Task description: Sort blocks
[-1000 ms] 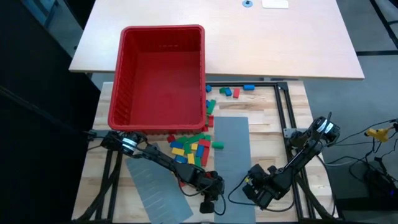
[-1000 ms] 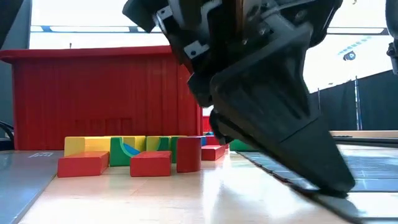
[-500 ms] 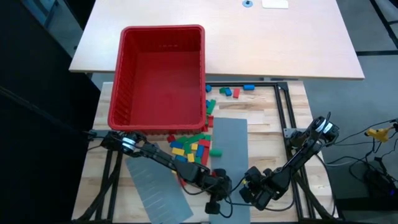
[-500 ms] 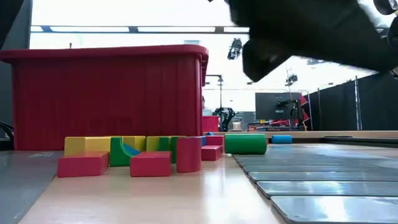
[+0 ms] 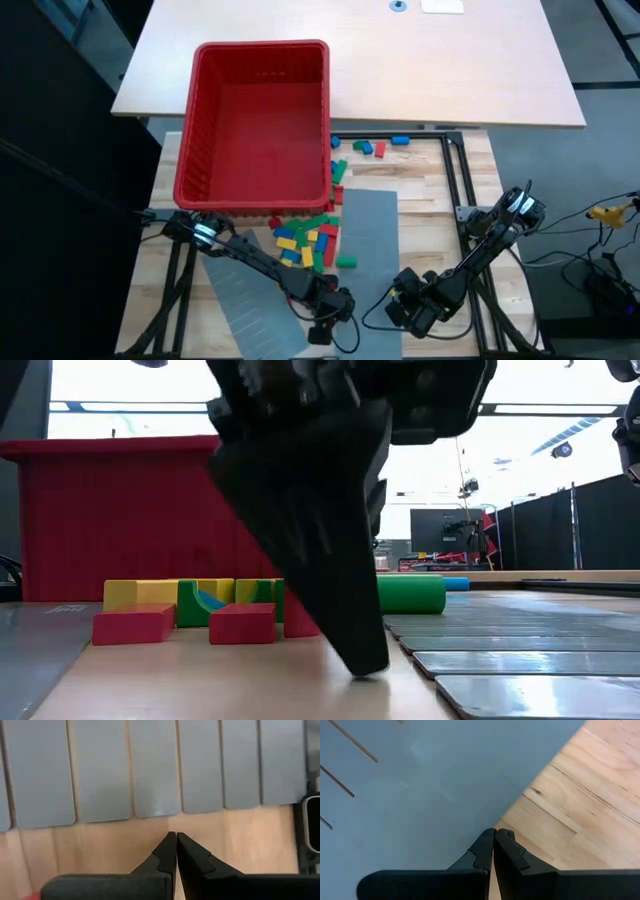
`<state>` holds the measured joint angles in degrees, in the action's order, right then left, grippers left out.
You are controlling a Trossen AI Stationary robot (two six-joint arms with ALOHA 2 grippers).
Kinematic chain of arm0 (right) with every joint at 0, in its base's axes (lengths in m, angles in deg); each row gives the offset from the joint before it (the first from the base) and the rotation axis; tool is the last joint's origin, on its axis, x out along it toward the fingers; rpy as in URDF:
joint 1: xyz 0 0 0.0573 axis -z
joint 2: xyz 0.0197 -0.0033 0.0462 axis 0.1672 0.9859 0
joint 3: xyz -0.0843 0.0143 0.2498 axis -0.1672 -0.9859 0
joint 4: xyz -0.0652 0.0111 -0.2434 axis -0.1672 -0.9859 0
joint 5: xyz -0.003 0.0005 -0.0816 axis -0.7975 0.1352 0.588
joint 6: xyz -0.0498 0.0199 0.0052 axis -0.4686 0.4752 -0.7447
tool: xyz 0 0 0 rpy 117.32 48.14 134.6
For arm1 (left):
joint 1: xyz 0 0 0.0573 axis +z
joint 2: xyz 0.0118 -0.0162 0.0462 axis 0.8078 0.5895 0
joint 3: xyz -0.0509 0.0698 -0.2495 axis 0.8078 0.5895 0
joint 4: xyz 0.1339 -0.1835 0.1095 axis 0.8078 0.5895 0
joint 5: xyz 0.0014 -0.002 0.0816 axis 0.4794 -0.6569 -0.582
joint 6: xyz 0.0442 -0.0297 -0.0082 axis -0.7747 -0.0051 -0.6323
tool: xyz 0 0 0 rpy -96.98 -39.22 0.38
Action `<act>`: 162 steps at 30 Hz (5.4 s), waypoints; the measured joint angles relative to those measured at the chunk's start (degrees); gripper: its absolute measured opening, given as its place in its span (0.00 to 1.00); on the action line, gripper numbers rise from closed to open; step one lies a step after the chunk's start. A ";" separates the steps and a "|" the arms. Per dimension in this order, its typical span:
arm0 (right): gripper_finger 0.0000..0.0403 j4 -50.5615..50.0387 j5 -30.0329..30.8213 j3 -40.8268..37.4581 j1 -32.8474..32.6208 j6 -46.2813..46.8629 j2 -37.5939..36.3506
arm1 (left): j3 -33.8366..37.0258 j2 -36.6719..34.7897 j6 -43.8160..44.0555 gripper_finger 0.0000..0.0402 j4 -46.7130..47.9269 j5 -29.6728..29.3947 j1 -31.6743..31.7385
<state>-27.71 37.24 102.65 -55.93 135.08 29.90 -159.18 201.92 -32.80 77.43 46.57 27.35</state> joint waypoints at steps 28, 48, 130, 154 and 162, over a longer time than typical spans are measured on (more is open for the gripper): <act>0.00 0.85 0.42 -0.03 0.02 0.27 -0.04 | -0.67 4.87 0.52 0.00 -16.83 -4.62 0.49; 0.00 0.96 0.56 -0.10 0.05 -0.67 -0.49 | -2.05 5.16 2.72 0.00 -16.56 -6.50 2.45; 0.00 -13.60 -2.71 2.36 -1.07 5.31 -0.76 | -4.91 2.55 2.69 0.00 -1.23 -9.92 4.17; 0.00 -14.24 6.98 1.78 -0.98 5.48 -6.36 | -4.94 -0.90 3.86 0.00 -1.65 -12.01 1.05; 0.00 -7.11 11.36 1.84 1.73 -2.47 -7.34 | -4.15 -0.88 4.97 0.00 2.71 -13.22 1.01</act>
<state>-34.81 48.61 104.49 -54.20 132.60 22.56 -163.33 201.04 -27.83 80.14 33.35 28.36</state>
